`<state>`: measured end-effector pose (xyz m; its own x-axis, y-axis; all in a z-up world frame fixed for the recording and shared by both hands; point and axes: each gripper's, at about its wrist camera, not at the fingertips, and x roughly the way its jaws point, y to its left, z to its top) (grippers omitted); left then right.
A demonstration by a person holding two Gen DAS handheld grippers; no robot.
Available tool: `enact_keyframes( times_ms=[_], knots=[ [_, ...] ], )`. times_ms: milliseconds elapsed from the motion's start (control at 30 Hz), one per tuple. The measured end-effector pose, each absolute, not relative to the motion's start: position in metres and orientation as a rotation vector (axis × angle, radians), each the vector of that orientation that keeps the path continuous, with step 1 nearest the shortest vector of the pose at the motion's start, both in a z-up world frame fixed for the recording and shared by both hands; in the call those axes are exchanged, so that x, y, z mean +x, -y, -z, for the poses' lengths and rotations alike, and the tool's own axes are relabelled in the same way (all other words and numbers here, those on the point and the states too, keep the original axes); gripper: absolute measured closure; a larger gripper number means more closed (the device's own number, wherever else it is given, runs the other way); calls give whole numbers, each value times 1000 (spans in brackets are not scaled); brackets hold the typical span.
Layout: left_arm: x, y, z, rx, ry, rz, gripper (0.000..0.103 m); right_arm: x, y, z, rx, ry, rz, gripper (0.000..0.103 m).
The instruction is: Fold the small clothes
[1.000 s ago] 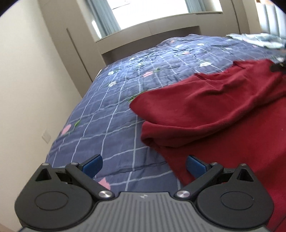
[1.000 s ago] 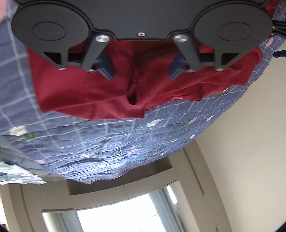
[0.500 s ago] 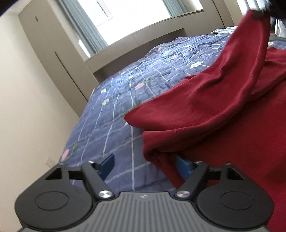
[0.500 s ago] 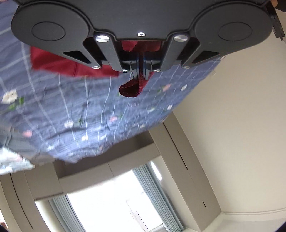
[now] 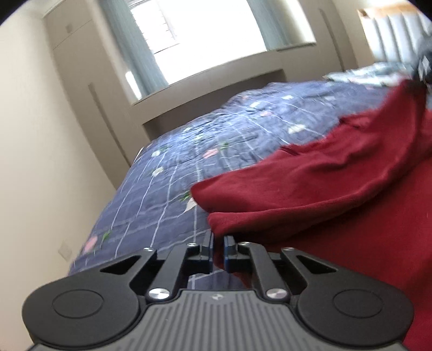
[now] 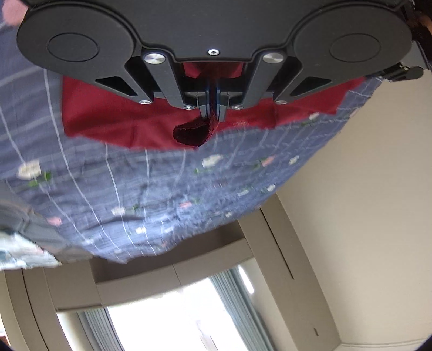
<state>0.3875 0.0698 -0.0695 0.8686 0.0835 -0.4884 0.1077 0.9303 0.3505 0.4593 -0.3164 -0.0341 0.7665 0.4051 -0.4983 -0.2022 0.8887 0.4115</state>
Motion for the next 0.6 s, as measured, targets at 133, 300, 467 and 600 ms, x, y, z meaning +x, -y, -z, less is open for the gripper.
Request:
enact_keyframes(
  times_ms=[133, 300, 467, 600],
  knots=[
    [401, -105, 69, 125, -616, -40, 99, 458, 318, 62, 364, -701, -290, 99],
    [407, -122, 75, -1, -686, -29, 99, 451, 323, 79, 408, -697, -279, 96],
    [396, -130, 79, -41, -742, -47, 64, 445, 324, 83, 403, -674, -286, 91],
    [375, -132, 68, -79, -710, -74, 15, 439, 321, 78, 372, -641, -294, 64]
  ],
)
